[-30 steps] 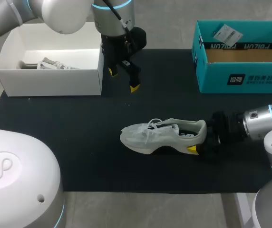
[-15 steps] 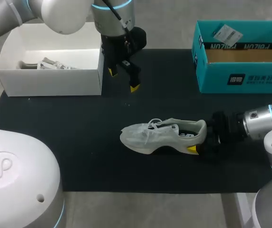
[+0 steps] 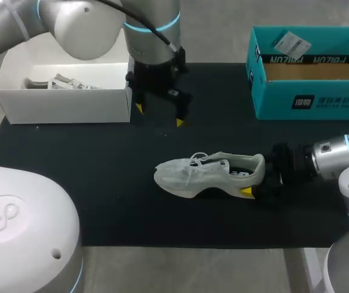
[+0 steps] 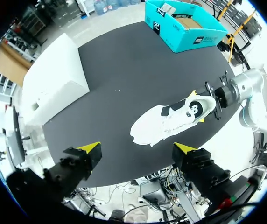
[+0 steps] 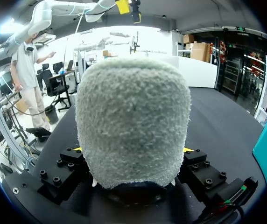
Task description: Take the shoe out of the shoebox, open the shoe tongue, remove and reinsert the insole, then place the shoe into the shoebox
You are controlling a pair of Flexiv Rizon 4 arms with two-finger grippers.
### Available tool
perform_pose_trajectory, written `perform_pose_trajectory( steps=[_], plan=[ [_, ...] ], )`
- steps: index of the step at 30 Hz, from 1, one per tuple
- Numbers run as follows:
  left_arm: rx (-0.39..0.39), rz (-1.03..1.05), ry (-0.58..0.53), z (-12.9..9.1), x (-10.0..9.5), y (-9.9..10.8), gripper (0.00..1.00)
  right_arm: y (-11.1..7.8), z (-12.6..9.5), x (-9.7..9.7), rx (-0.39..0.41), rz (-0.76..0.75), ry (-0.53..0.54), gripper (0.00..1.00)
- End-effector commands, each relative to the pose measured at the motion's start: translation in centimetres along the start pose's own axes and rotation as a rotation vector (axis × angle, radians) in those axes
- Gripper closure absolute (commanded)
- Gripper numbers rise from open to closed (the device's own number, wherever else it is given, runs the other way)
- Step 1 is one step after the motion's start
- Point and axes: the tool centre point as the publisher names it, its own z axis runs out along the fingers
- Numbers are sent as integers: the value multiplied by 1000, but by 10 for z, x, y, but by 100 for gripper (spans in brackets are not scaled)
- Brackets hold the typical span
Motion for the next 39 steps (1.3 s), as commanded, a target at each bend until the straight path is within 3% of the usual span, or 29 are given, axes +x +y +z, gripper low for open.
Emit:
perform_pose_trajectory(
  steps=[1, 3, 13, 16, 17, 19, 30, 39],
  plan=[
    [49, -198, -100, 19, 29, 11, 0, -2, 4, 0, 2, 0, -3, 100],
    [-2, -161, -77, 30, 42, 9, 0, -2, 4, 0, 2, 0, -3, 100],
    [-28, -89, -29, 52, 89, -3, 0, -2, 4, 0, 2, 0, -3, 100],
    [-13, -77, -31, 54, 103, -7, 0, -2, 4, 0, 2, 0, -3, 100],
    [38, -97, -66, 55, 108, -6, 0, -2, 4, 0, 2, 0, -3, 100],
    [13, -68, -38, 58, 116, -6, 0, -2, 4, 0, 2, 0, -3, 100],
    [11, -153, 63, 82, 132, -13, 0, -2, 4, 0, 2, 0, -3, 100],
    [36, -145, 30, 96, 141, -18, 0, -2, 4, 0, 2, 0, -3, 100]
  ],
)
